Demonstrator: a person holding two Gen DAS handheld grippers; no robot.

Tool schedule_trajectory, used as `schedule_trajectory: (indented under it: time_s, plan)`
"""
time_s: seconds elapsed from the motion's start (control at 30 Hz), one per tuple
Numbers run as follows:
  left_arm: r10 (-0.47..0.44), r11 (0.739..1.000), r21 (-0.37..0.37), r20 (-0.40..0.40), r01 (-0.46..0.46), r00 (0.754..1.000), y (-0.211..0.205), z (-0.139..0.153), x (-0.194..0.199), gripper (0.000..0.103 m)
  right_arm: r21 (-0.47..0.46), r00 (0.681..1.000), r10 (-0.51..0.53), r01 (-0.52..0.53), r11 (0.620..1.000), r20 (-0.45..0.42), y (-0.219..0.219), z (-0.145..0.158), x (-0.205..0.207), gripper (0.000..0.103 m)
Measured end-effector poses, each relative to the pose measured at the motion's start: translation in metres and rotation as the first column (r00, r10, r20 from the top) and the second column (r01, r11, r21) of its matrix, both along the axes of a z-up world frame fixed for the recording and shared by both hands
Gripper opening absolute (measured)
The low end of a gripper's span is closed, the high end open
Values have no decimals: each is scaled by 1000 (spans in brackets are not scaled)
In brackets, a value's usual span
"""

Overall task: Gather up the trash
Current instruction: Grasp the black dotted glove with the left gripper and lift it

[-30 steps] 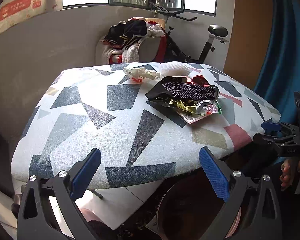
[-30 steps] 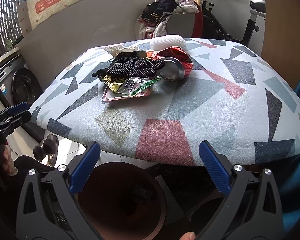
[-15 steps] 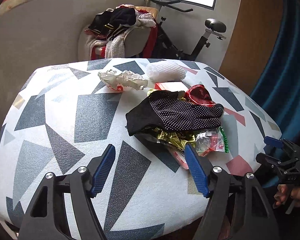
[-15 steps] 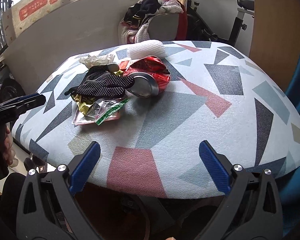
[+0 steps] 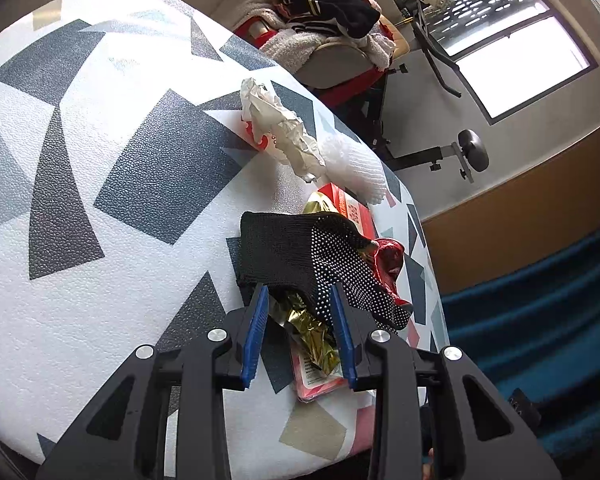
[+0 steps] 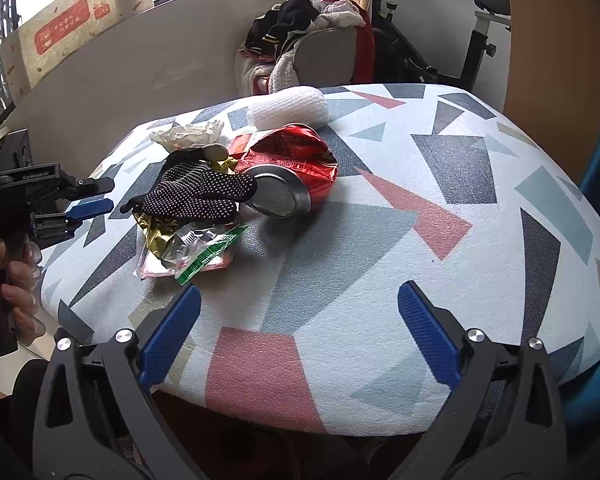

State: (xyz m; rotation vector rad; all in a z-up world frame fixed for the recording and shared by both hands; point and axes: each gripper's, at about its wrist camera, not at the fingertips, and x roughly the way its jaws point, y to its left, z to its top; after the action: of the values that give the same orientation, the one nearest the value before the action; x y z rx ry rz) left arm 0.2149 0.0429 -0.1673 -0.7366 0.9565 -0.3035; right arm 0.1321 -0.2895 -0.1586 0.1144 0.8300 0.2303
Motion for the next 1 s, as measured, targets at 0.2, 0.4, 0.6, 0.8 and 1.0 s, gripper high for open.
schedule_trajectory:
  time_s: [0.2, 0.4, 0.6, 0.8, 1.0]
  plan:
    - [84, 984, -155, -60, -93, 995, 4, -16, 8, 31, 1, 1000, 7, -7, 1000, -7, 2, -2, 0, 97]
    - [111, 977, -176, -74, -123, 991, 2, -16, 17, 31, 4, 1000, 5, -5, 1000, -15, -1, -4, 1, 97]
    - [113, 967, -214, -113, -136, 987, -4, -24, 19, 31, 7, 1000, 3, -3, 1000, -15, -2, -4, 2, 97]
    - [127, 966, -208, -117, -150, 985, -9, -24, 23, 31, 7, 1000, 1, -1, 1000, -18, -4, -4, 3, 97]
    - [164, 976, -127, -94, -175, 982, -12, -25, 38, 27, 5, 1000, 0, 0, 1000, -20, -7, -4, 4, 97]
